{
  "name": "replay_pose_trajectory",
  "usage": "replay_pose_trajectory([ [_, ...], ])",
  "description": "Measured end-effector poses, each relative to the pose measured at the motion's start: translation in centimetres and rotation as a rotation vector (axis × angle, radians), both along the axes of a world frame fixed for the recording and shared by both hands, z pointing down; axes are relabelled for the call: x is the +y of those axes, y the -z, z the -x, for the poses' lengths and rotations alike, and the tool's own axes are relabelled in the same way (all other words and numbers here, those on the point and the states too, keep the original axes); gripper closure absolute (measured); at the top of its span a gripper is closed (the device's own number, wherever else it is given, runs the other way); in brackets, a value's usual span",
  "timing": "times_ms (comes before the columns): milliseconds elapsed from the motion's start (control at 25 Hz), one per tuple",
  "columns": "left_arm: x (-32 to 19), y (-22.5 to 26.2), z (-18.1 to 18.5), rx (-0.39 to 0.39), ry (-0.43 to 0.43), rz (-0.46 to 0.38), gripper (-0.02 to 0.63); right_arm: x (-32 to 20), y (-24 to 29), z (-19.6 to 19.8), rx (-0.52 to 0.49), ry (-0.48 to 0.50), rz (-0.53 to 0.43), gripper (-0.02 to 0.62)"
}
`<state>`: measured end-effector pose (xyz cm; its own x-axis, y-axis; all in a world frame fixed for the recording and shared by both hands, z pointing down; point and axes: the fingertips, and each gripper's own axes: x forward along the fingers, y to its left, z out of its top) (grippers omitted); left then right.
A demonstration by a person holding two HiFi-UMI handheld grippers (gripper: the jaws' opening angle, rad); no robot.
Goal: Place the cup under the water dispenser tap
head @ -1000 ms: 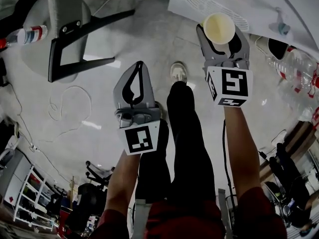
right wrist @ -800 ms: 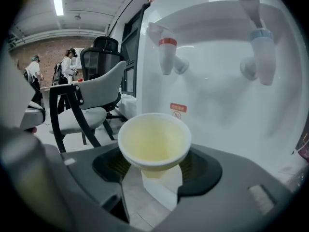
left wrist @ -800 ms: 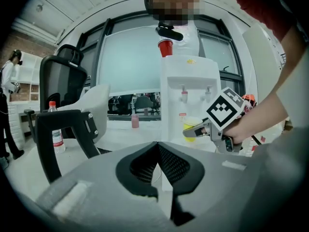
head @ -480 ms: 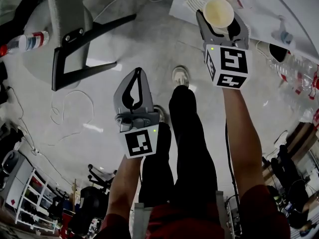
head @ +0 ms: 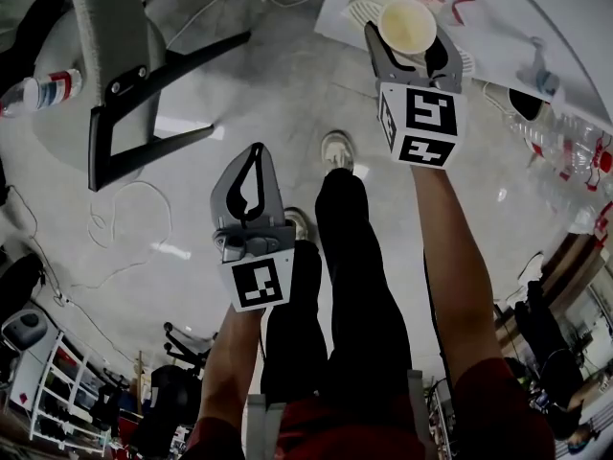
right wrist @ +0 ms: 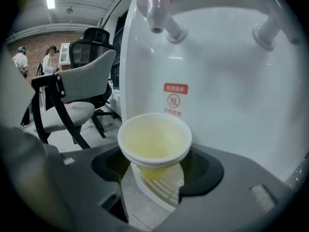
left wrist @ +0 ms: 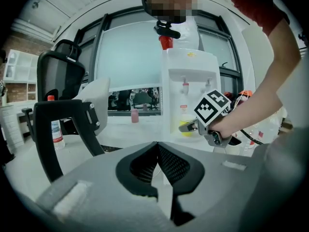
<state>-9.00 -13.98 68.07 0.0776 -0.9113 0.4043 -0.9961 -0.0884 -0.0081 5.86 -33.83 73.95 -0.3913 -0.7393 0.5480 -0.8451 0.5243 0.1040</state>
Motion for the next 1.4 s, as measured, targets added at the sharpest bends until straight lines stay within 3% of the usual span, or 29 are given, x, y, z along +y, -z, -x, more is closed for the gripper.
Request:
replay_pose_trajectory([
  [280,0.6,0.2,1.2,0.025,0.055,0.012,0.600,0.9,-0.8,-0.9,-0.047,-0.046,0.036,0.219],
  [720,2.9,5.8,1.5,0.026,0.084,-0.024,0.600,6.8,2.4,-2.5,-0.041,-0.088,0.079,0.216],
  [920,4.1,10.7,2.6,0.029,0.102,-0.069,0.600,10.0,7.2,-3.4,-0.059,-0.123,0.075,0.218],
  [1400,9.6,24.5,3.5,0.065,0.084,-0.169,0.600,19.1,24.2,-0.8,-0.125,-0.038,-0.027,0.229],
])
